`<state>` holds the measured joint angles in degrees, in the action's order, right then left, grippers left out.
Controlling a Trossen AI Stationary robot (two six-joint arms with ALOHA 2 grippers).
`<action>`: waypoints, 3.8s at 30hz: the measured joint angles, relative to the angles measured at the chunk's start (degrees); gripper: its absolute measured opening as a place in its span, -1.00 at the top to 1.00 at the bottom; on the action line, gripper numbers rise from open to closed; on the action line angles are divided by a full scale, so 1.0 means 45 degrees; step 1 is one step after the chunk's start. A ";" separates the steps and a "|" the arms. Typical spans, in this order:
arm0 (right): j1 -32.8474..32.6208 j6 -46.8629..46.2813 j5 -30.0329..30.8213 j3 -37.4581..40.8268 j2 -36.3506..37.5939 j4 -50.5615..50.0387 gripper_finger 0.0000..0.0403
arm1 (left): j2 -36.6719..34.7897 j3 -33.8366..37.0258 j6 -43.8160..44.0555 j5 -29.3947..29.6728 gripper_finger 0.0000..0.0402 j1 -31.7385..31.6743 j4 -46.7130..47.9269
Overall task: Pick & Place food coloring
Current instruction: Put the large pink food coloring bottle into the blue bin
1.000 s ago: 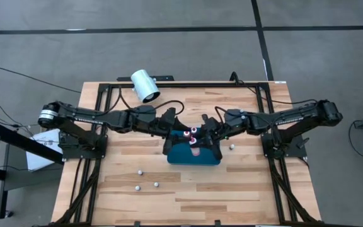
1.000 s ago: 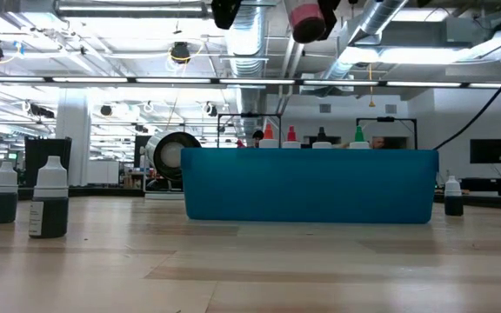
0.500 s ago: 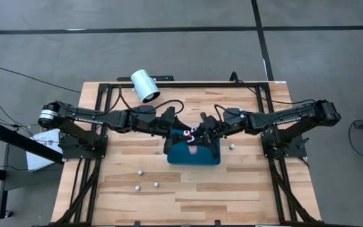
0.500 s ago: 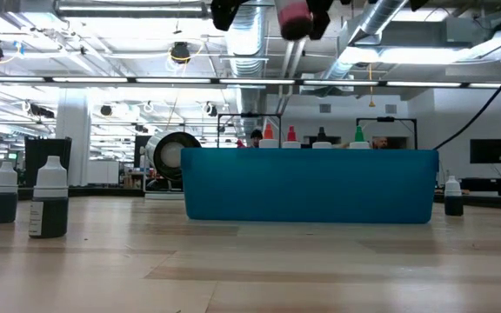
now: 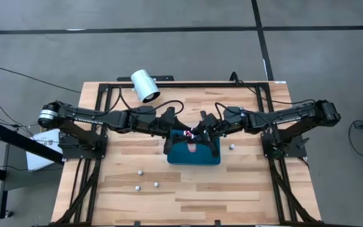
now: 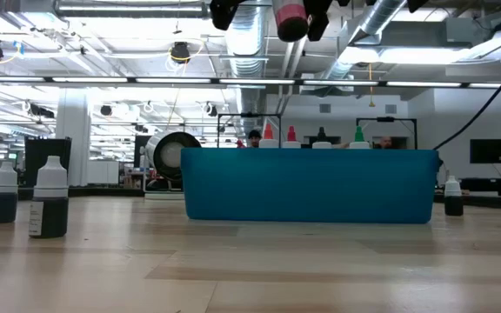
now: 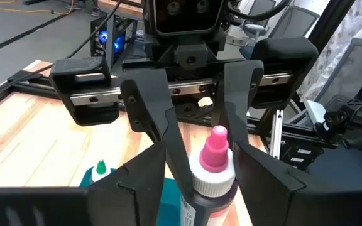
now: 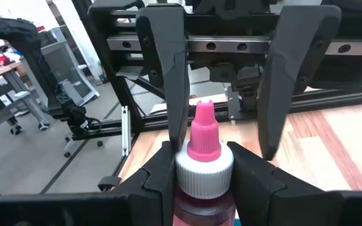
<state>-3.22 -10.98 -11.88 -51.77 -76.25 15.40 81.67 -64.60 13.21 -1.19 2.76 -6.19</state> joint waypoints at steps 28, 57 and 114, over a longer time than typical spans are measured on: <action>-0.0010 -0.0034 -0.0161 0.0024 0.0024 -0.0073 0.47 | 0.0373 0.0024 -0.0119 -0.0702 0.87 -0.0044 -0.0830; -0.0165 0.0079 0.0044 -0.0029 -0.0010 -0.0800 0.16 | 0.0779 -0.0034 -0.0334 -0.0778 0.89 -0.0063 -0.0954; 0.1001 0.0173 0.0020 0.0000 0.3381 -0.7799 0.34 | 0.0005 0.6230 -0.0117 0.3728 0.89 -0.0034 -0.5084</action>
<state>1.28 -10.20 -11.79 -51.77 -61.04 -19.70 81.69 -36.56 12.68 15.58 2.61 -29.07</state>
